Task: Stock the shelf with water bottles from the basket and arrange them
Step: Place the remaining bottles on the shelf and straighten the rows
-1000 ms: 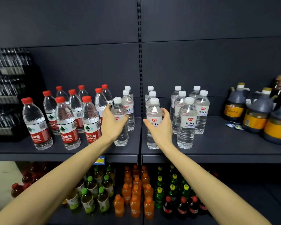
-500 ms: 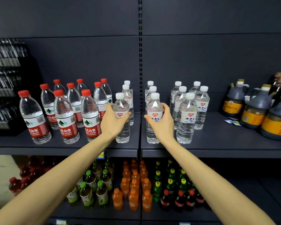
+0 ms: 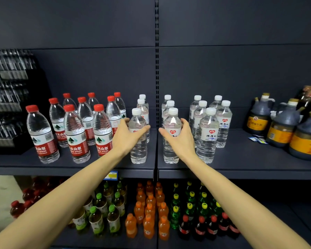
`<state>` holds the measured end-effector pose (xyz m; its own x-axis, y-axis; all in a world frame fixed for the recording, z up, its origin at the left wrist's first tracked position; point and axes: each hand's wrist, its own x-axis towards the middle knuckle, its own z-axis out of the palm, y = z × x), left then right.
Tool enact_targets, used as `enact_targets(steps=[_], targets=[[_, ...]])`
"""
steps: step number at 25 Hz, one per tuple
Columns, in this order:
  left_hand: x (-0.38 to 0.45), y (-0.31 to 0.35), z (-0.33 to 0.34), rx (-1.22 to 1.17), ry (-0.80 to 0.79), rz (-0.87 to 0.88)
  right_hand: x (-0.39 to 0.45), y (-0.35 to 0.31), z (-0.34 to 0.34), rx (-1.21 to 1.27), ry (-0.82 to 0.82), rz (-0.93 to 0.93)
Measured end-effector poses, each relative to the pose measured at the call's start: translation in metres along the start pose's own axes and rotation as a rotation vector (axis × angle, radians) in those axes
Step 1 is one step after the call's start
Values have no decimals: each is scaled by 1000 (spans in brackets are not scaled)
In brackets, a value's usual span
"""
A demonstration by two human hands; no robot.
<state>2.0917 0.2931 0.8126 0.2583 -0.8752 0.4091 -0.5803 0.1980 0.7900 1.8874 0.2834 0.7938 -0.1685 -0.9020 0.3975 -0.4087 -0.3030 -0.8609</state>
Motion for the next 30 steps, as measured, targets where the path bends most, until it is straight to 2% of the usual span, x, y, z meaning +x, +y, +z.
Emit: enact_targets(steps=[4,7,9,12,16,18,20,22,26,30], targets=[[34,13,-10,-324,-29,-91,31,-31,-16,366,51,163],[67,25,-12,-512,-59,-245,68,-54,-26,413,23,262],[79,31,-12,-522,-88,-260,83,-65,-27,335,-1,278],[96,23,-8,-544,-115,-323,95,-89,-23,129,-5,108],[116,5,-6,-580,-169,-399,115,-124,-6,-55,-155,-45],[121,2,-8,-464,-163,-368,129,-134,6,-169,-272,-76],[131,-6,-7,-299,-113,-289,143,-135,22,-282,-400,-63],[137,-13,-2,-233,-90,-265,155,-127,39,-397,-518,-20],[139,-16,5,-142,-202,-247,169,-109,61,-617,-677,81],[148,-17,15,-29,-306,-154,180,-91,79,-805,-762,79]])
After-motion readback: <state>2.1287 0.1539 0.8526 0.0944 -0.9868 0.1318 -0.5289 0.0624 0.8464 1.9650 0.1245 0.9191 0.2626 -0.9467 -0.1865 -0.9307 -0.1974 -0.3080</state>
